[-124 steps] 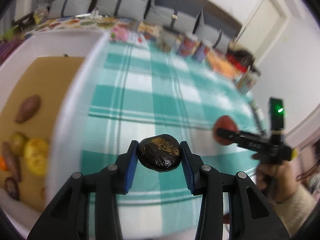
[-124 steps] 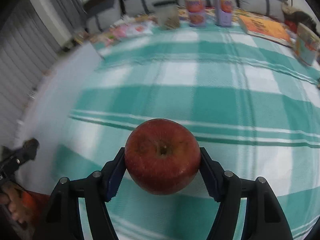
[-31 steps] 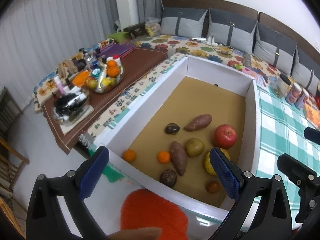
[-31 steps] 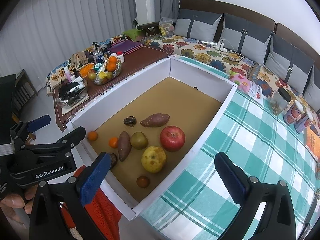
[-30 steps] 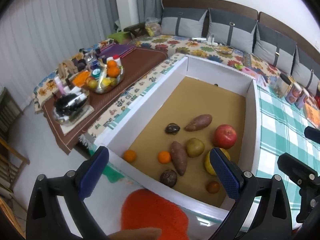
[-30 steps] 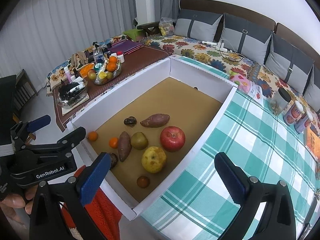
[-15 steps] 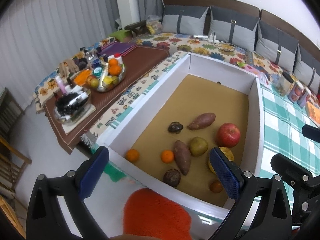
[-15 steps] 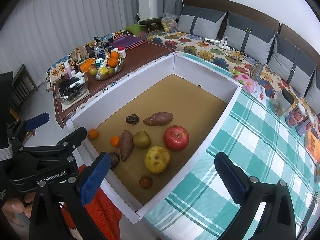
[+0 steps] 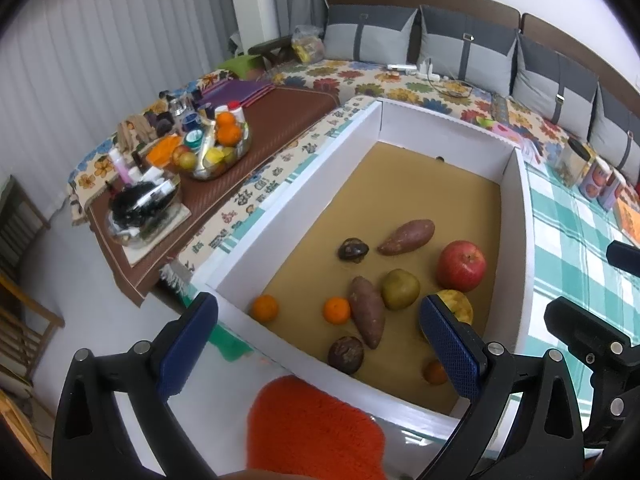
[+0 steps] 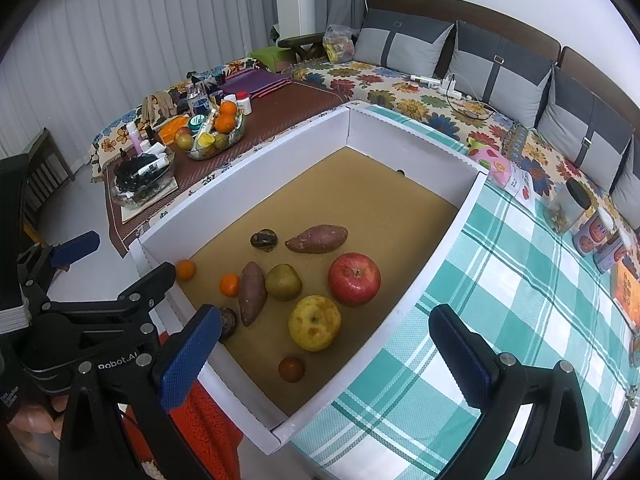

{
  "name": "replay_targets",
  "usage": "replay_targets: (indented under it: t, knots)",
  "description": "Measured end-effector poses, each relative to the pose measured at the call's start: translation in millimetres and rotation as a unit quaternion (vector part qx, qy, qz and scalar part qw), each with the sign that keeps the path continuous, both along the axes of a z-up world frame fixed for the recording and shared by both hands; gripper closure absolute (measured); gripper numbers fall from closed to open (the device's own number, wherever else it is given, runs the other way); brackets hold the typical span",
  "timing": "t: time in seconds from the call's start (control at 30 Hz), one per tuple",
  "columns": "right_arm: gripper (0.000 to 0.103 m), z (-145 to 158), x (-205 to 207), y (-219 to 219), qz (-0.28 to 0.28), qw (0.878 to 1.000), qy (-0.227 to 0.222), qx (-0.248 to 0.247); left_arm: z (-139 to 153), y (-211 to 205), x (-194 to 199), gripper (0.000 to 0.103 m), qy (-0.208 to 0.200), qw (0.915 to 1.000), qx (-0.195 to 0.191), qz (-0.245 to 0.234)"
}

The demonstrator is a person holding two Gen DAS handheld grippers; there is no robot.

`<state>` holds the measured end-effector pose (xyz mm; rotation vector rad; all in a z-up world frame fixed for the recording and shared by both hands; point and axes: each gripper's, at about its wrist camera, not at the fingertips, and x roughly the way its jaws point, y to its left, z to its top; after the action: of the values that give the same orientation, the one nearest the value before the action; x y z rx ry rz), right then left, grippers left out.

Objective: Organize fruits

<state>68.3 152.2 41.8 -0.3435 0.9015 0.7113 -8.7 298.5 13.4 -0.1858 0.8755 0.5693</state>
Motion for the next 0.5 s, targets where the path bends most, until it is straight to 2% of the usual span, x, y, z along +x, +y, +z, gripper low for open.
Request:
replay_targets:
  t: [0.5]
  knots:
    - [0.0, -12.5, 5.6, 6.8, 0.001, 1.0, 0.006, -0.002, -9.9, 3.2, 3.9, 0.002, 0.009, 1.0, 0.0, -0.004]
